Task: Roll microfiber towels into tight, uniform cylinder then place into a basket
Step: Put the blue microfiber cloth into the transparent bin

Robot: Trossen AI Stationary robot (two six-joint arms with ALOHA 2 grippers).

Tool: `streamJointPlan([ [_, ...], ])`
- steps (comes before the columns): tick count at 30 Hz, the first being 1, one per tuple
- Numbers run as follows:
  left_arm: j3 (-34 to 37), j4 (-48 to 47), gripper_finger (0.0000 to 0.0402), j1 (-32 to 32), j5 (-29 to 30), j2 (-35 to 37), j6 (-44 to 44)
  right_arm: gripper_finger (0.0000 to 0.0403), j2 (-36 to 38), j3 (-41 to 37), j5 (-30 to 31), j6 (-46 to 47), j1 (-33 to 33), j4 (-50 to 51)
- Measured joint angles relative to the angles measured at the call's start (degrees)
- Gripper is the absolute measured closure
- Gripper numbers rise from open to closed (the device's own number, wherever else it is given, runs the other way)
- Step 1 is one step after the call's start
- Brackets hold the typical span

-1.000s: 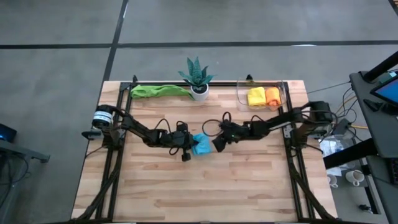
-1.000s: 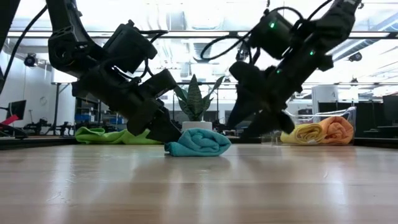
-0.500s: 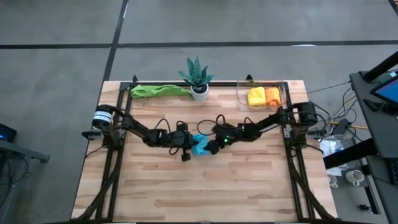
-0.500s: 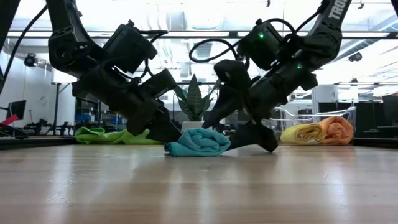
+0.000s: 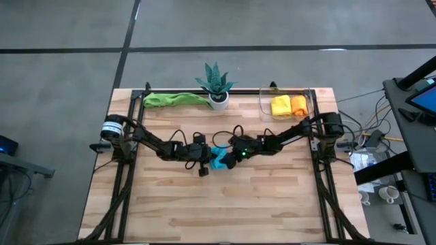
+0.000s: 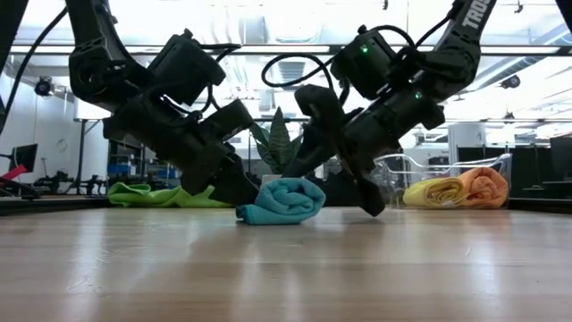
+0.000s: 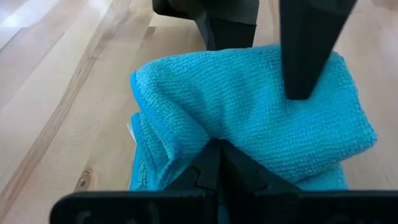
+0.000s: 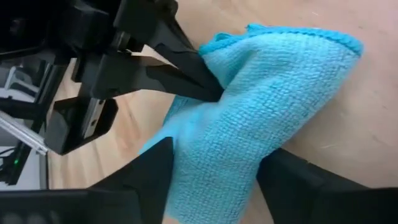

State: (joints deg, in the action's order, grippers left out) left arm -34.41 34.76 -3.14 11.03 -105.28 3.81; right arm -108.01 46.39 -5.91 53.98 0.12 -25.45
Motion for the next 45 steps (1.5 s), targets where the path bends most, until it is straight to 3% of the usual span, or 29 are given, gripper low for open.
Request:
streamJointPlan([
  [10,0.0,-0.1,0.0402,-0.1,-0.1,0.4,-2.3,0.0362,-1.6,0.1,0.6,-4.4,-0.1,0.1],
  [12,0.1,-1.3,0.0402,-0.4,-0.1,2.1,-4.1,0.0381,-1.1,0.0,0.6,-7.0,-0.1,0.7],
  [17,1.0,-7.0,0.0401,-1.9,0.7,11.4,-5.5,0.0387,3.5,0.1,3.3,-12.0,0.1,11.2],
  [22,3.1,-6.4,0.0401,-4.1,8.5,20.0,-5.7,0.0388,12.3,0.9,11.0,-16.2,0.0,28.7],
  [31,3.1,-5.8,0.0402,-4.9,9.3,20.9,-5.9,0.0390,32.1,1.2,25.8,-16.5,1.4,53.2],
  [38,2.1,-5.3,0.0402,-4.8,9.4,18.0,-6.2,0.0391,42.5,1.2,28.0,-20.7,8.9,55.9],
  [45,1.5,-5.3,0.0402,-4.8,9.4,17.2,-6.3,0.0391,46.7,2.3,25.8,-28.3,21.7,56.6],
])
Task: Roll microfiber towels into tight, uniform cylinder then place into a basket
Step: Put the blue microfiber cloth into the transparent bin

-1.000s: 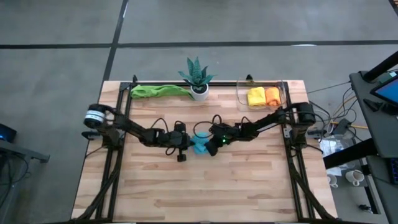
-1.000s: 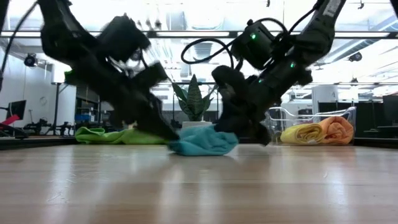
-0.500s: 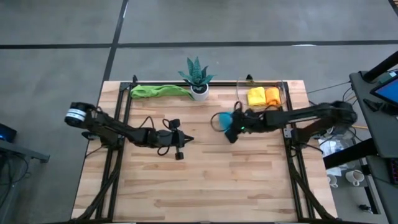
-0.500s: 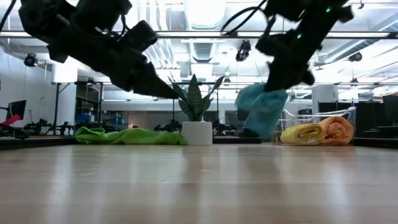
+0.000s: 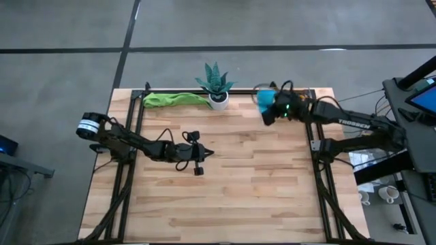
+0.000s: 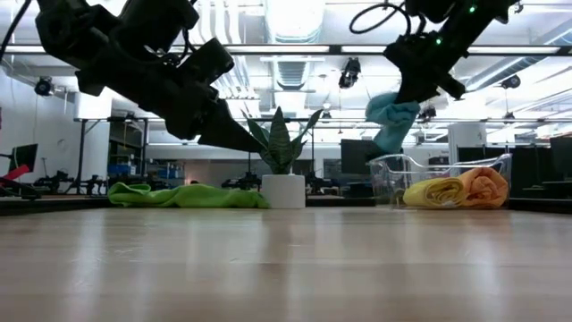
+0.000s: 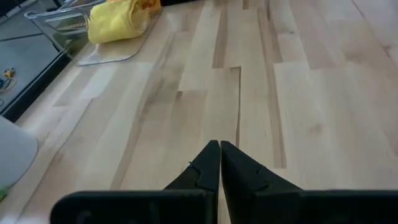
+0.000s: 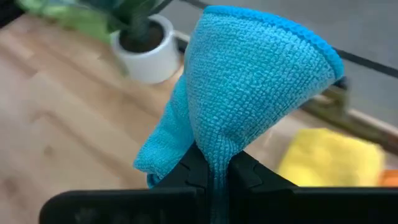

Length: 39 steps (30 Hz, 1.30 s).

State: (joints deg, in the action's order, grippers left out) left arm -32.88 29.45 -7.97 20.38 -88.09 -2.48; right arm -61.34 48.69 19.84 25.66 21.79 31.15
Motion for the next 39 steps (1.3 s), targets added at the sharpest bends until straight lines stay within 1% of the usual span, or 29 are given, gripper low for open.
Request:
streamJointPlan([
  [6,0.0,0.0,0.0402,0.0,0.0,0.0,0.0,0.0391,-0.9,0.9,-1.3,-5.1,10.5,0.3],
  [11,0.0,0.0,0.0402,0.0,0.0,0.0,0.0,0.0391,-4.9,0.5,-6.4,-6.2,16.7,-0.1],
  [14,0.0,0.0,0.0402,0.0,0.0,0.0,0.0,0.0391,-8.6,0.4,-7.9,-6.3,18.1,-1.9],
  [21,0.0,0.0,0.0402,0.0,0.0,0.0,0.0,0.0391,-18.6,0.3,-15.2,-6.6,20.1,-10.1],
  [25,0.3,-0.1,0.0402,0.0,0.0,0.0,0.0,0.0391,-22.3,0.3,-16.2,-6.3,21.2,-10.6],
  [32,0.4,-0.5,0.0402,0.0,0.0,0.0,0.1,0.0391,-23.9,0.3,-17.2,-5.9,22.1,-10.0],
  [36,0.4,-0.5,0.0402,0.0,0.0,0.0,0.1,0.0391,-23.6,0.3,-16.9,-5.0,22.9,-6.4],
  [39,0.3,-0.5,0.0402,0.0,0.0,0.0,0.1,0.0390,-23.8,0.3,-16.7,-4.2,22.9,-5.8],
])
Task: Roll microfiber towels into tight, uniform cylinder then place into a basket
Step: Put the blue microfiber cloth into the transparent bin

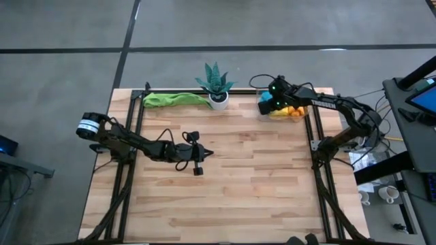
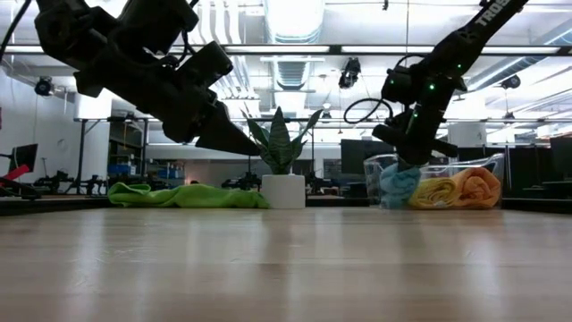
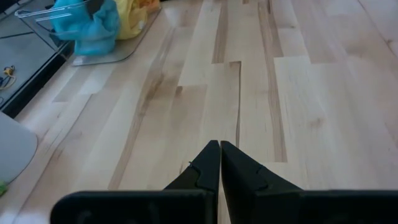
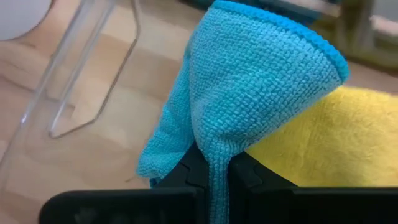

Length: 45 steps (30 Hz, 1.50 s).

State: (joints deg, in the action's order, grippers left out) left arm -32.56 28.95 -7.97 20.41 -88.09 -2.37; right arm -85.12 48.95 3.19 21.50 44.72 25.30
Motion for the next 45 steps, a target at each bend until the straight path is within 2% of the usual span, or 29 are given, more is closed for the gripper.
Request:
streamJointPlan([
  [7,-0.1,0.0,0.0402,0.0,0.0,0.0,0.0,0.0390,-0.6,0.0,1.2,1.3,0.0,0.5],
  [11,-0.1,0.0,0.0402,0.0,0.0,0.0,0.0,0.0390,-0.6,0.0,-1.6,1.9,-0.1,-0.3],
  [16,0.0,0.0,0.0402,0.0,0.0,0.0,0.0,0.0384,-1.1,0.0,-1.7,4.0,-0.1,-0.4],
  [19,-0.1,0.0,0.0402,0.0,0.0,0.0,0.0,0.0356,-2.2,-0.1,-1.7,4.4,-0.2,-1.1],
  [27,0.0,0.0,0.0402,0.0,0.0,0.0,0.1,0.0244,-4.4,0.1,-1.6,4.4,-0.8,-2.1],
  [32,0.0,-0.4,0.0402,0.0,-0.1,0.0,0.4,0.0207,-2.3,0.2,3.1,4.6,-0.8,-1.5],
  [40,0.1,-0.5,0.0402,0.0,-0.2,0.0,0.4,0.0210,0.8,0.4,0.6,4.4,-0.9,-0.7],
  [43,0.1,-0.5,0.0402,0.0,-0.2,0.0,0.4,0.0215,0.8,0.4,-2.7,4.0,-0.9,-0.4],
  [45,0.1,-0.6,0.0402,0.0,-0.2,0.0,0.5,0.0218,0.8,0.4,-2.4,3.6,-1.0,0.3],
])
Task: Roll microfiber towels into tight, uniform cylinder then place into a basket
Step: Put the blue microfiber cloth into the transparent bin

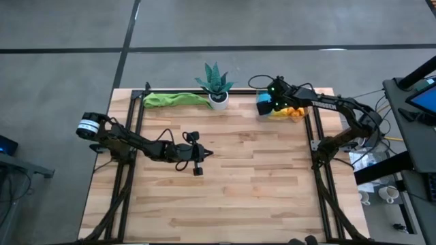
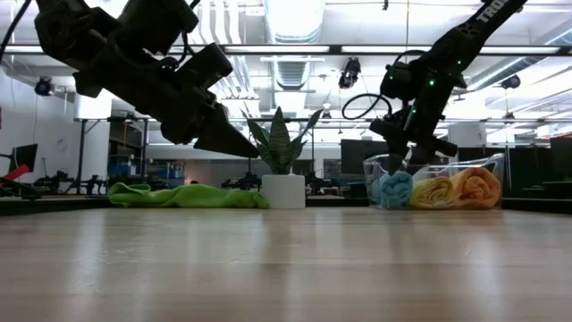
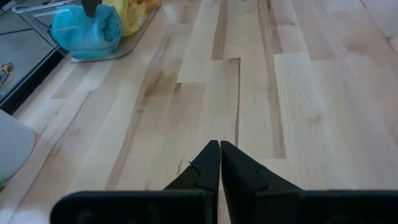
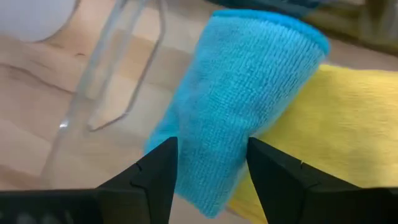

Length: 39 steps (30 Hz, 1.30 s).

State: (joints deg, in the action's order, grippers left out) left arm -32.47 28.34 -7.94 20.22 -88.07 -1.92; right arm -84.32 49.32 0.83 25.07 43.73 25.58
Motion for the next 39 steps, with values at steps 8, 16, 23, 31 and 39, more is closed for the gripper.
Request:
streamJointPlan([
  [8,0.0,-0.9,0.0402,0.0,0.0,0.0,0.0,0.0237,6.1,0.0,6.3,-3.1,0.1,0.4],
  [16,0.0,-0.9,0.0402,0.0,0.0,0.0,0.0,0.0316,5.1,0.0,15.7,-5.6,0.7,5.2],
  [23,-0.1,-0.8,0.0402,0.0,0.0,0.0,0.0,0.0392,-1.6,0.1,15.7,-10.1,0.8,1.9],
  [31,-0.2,-0.5,0.0402,0.0,0.0,0.0,0.0,0.0394,-9.0,7.0,15.7,-12.3,0.8,-0.6],
  [39,-0.1,-0.9,0.0402,0.0,0.0,0.0,0.0,0.0394,-16.1,14.2,9.4,-12.9,-0.2,0.6],
])
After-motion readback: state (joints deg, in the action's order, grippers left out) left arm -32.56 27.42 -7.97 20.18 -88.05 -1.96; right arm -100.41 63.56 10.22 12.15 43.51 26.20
